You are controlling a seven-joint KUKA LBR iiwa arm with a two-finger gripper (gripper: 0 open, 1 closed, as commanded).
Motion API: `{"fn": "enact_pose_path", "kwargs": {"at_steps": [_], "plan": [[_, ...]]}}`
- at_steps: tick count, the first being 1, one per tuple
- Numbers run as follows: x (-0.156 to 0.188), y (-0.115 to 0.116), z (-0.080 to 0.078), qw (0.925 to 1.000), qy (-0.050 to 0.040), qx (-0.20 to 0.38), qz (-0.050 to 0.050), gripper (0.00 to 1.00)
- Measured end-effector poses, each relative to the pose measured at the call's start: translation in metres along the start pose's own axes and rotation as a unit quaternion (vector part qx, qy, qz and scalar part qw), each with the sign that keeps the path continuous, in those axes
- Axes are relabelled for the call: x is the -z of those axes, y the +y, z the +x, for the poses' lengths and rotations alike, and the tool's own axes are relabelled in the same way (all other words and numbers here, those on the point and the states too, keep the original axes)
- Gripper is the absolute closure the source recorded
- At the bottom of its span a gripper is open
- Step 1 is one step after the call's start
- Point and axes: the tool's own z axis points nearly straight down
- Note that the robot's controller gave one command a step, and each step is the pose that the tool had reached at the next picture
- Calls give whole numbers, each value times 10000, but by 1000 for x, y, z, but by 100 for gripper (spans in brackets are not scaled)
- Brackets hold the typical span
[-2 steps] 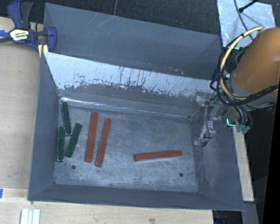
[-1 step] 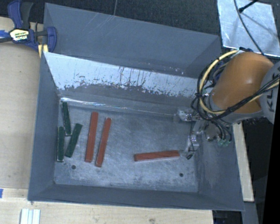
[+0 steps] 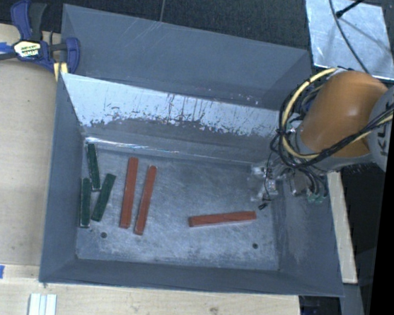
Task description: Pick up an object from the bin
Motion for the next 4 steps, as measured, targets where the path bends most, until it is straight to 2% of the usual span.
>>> {"fn": "enact_pose_path", "kwargs": {"at_steps": [1, 2, 3, 4], "plan": [[0, 0, 0, 10000, 0, 3, 0, 0], [-77, 31, 5, 9995, 30, 319, -11, 0], [-71, 30, 2, 9995, -25, 310, -1, 100], [73, 8, 28, 9976, -33, 690, 12, 100]]}}
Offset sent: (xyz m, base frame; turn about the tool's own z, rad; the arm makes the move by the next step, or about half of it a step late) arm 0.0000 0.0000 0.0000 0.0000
